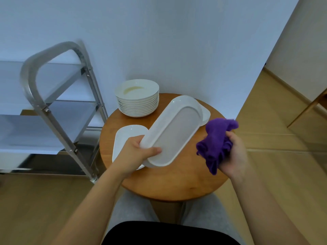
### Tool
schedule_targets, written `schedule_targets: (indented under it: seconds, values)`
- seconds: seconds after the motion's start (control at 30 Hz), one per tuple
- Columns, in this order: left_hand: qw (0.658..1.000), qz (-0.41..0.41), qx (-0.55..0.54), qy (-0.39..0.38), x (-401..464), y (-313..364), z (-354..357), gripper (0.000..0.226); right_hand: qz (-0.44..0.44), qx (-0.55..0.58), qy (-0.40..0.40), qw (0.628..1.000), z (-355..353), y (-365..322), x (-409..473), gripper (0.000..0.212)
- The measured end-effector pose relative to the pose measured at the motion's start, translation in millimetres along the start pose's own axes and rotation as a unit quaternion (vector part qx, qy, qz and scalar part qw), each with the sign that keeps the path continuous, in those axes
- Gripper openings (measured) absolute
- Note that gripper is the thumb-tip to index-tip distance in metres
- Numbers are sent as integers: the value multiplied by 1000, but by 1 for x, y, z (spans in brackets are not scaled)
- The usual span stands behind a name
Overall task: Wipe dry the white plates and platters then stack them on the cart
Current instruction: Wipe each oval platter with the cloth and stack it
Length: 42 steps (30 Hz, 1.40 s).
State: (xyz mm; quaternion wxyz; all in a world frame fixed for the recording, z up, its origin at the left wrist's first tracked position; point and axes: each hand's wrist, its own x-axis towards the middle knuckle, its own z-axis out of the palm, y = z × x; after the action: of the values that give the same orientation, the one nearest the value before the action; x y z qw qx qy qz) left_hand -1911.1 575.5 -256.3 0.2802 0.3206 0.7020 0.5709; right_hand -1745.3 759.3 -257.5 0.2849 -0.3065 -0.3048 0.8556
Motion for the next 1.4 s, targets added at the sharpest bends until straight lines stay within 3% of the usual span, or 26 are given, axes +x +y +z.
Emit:
schedule_targets:
  seconds: [0.1, 0.2, 0.33, 0.5, 0.57, 0.7, 0.8, 0.9, 1.0, 1.17, 1.3, 1.4]
  values:
    - [998, -22, -56, -18, -7, 1, 9, 33, -75, -39, -24, 996, 9, 0, 0, 18]
    - [994, -20, -88, -53, -15, 6, 24, 55, -136, -168, -4, 976, 33, 8, 0, 15]
    - [998, -4, -62, -12, -14, 16, 29, 58, -246, -329, 60, 910, 59, 22, 1, 34]
    - [995, -7, -68, 67, -8, 20, 31, 48, -327, -481, -8, 813, 78, 61, -10, 48]
    - [991, -9, -90, 98, -5, 17, 31, 46, -330, -516, -35, 790, 81, 85, -22, 51]
    - [971, -51, -165, 167, -4, 8, 31, 36, -342, -556, -13, 757, 85, 117, -38, 56]
    - [941, -88, -252, 208, -7, 8, 33, 35, -364, -566, -23, 739, 77, 124, -44, 51]
    - [915, -97, -344, 189, -7, 15, 29, 41, -426, -556, -14, 713, 59, 122, -45, 47]
    - [931, -92, -321, 148, -8, 19, 27, 47, -439, -544, 10, 715, 47, 107, -36, 47]
    - [950, -102, -258, 143, -14, 21, 26, 52, -384, -525, 3, 760, 40, 85, -21, 46]
    - [979, -89, -157, 98, -24, 24, 21, 46, -322, -412, 53, 851, 58, 55, -2, 34]
    - [995, -31, -64, 72, -31, 24, 21, 49, -277, -376, 67, 882, 73, 46, 1, 12]
